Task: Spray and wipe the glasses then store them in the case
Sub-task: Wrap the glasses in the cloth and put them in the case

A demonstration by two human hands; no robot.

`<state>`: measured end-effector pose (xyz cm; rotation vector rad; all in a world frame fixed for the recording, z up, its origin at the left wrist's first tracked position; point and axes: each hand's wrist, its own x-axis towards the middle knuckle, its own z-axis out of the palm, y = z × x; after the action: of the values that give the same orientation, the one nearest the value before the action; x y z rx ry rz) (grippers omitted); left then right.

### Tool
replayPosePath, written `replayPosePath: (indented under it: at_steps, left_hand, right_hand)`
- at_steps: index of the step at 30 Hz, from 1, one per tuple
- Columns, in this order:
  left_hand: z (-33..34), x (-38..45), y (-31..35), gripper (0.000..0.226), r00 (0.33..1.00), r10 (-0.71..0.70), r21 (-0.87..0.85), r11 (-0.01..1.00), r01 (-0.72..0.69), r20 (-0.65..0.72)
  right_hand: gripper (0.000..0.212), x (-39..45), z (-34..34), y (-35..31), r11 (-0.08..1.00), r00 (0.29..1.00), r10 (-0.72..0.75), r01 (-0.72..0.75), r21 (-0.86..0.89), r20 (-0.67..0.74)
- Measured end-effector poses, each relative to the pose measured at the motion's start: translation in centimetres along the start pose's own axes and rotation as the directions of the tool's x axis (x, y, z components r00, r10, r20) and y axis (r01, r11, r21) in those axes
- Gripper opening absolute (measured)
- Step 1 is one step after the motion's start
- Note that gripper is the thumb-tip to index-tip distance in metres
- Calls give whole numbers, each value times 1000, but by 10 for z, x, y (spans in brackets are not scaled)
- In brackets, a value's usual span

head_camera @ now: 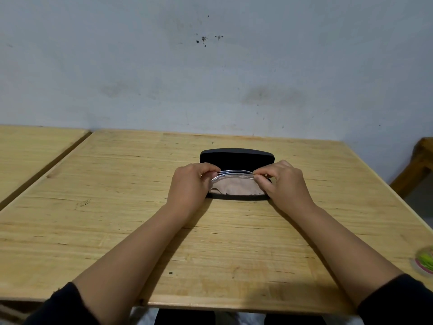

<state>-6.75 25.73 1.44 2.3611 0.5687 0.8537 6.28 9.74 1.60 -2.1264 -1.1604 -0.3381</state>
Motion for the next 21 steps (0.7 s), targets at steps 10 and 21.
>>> replayPosePath:
  at_steps: [10, 21]
  left_hand:
    - [-16, -11, 0, 19, 996, -88, -90, 992, 90, 29]
    - [-18, -17, -9, 6, 980, -172, -84, 980, 181, 96]
  right_hand:
    - [20, -8, -13, 1, 988, 990, 133, -129, 89, -36]
    - [24, -13, -12, 3, 965, 972, 235, -236, 117, 19]
